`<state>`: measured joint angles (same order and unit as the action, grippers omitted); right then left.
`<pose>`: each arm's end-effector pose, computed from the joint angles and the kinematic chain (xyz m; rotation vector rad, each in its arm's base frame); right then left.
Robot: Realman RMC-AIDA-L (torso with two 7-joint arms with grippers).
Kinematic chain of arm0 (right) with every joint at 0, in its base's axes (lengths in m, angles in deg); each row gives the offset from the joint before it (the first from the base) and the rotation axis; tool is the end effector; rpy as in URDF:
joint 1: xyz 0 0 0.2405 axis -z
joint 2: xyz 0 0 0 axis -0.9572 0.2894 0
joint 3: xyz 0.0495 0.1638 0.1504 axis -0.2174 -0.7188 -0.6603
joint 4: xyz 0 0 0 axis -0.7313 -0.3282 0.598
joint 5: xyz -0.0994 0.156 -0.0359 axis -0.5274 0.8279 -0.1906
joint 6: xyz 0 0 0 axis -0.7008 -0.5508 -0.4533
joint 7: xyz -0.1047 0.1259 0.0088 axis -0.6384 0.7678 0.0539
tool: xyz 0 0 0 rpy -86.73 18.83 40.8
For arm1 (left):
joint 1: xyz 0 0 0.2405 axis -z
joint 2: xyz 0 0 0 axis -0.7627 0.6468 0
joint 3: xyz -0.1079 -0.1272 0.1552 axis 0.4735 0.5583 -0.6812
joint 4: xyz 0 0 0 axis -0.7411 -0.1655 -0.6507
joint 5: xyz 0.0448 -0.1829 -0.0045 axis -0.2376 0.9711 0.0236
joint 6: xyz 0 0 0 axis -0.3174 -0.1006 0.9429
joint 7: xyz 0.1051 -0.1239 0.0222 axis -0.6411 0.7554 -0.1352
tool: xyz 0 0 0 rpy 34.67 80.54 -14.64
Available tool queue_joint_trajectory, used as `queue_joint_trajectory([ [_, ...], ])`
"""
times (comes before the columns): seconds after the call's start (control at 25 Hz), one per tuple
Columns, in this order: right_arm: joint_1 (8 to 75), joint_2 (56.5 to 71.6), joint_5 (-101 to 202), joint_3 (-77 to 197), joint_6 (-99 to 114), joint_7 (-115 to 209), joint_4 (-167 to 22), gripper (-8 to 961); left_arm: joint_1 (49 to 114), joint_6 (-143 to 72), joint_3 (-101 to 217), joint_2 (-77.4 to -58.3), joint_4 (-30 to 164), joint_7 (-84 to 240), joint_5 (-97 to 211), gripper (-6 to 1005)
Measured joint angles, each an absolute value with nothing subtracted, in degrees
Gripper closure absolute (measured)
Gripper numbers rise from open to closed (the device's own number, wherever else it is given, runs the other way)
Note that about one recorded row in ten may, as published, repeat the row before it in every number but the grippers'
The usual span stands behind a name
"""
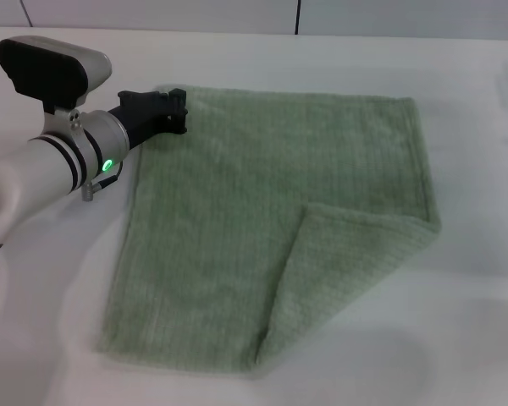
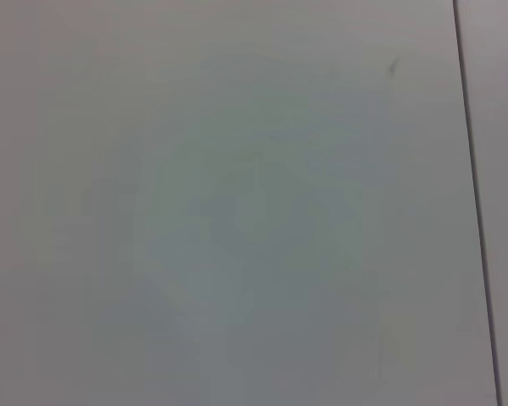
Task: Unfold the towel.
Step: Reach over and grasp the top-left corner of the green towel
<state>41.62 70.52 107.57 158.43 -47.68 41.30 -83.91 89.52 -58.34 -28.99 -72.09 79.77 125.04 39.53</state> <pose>0.2577 0.3828 0.0623 -1.3345 0.4333 0.7114 -0.2428 0.3973 -0.0569 -2.0806 -0.8094 -0.4318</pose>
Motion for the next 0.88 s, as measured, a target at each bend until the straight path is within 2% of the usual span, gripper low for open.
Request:
queue_joint_trajectory([
  [0.88,41.6,70.60,107.6,159.9,-47.8,41.1,-83.9,307,89.2,-57.3,-31.3,-72.12,79.1,125.7,39.9,996],
])
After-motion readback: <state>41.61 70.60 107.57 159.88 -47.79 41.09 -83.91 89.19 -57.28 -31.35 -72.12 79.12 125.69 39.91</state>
